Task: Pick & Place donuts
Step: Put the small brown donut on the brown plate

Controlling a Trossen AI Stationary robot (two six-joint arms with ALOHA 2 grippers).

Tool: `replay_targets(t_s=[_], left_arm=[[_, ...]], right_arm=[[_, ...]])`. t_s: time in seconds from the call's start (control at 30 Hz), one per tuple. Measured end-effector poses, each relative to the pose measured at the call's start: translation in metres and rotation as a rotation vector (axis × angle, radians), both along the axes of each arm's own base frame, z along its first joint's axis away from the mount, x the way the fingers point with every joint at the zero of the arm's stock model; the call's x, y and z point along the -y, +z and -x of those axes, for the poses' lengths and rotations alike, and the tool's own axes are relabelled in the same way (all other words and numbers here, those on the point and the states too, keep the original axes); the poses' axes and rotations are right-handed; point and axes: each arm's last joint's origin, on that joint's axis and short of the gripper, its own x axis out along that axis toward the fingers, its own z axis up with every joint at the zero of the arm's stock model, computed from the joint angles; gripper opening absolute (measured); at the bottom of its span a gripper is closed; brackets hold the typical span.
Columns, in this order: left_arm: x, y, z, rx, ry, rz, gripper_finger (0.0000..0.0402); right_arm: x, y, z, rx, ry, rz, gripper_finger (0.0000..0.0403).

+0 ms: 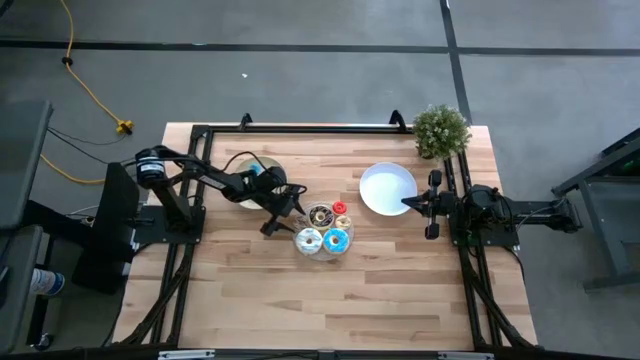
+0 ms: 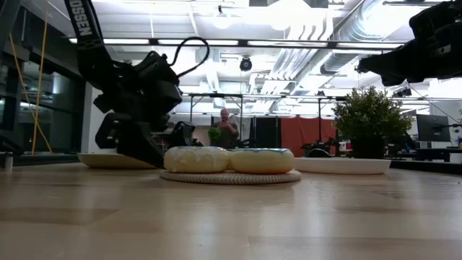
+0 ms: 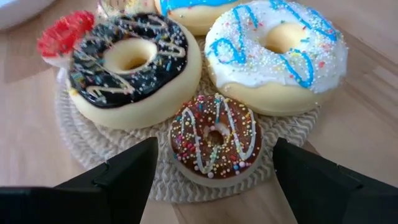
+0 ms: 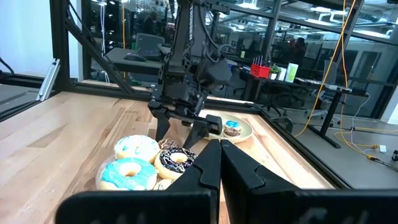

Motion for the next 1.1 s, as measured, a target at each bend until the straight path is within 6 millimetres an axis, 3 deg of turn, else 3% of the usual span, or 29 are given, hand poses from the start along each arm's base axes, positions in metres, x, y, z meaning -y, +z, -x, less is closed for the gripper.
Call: replay_targets(t_s=[0.43, 0.8, 1.1], left_arm=[[-0.0021, -0.0016, -0.0076, -0.014, 0.031, 0.039, 0.0305], [-0.0021, -0.0018, -0.0074, -0.025, 0.043, 0.060, 0.0222], [-0.0023, -0.0014, -0.0077, -0.039, 0.077, 0.096, 0.0204]], right_arm=[[0.0000, 0.0000, 0.0000, 0.000, 0.000, 0.000, 0.0000], [0.0000, 0.0001, 0.0000, 0.001, 0.000, 0.000, 0.0000], [0.0000, 0.0001, 0.0000, 0.001, 0.000, 0.000, 0.0000]])
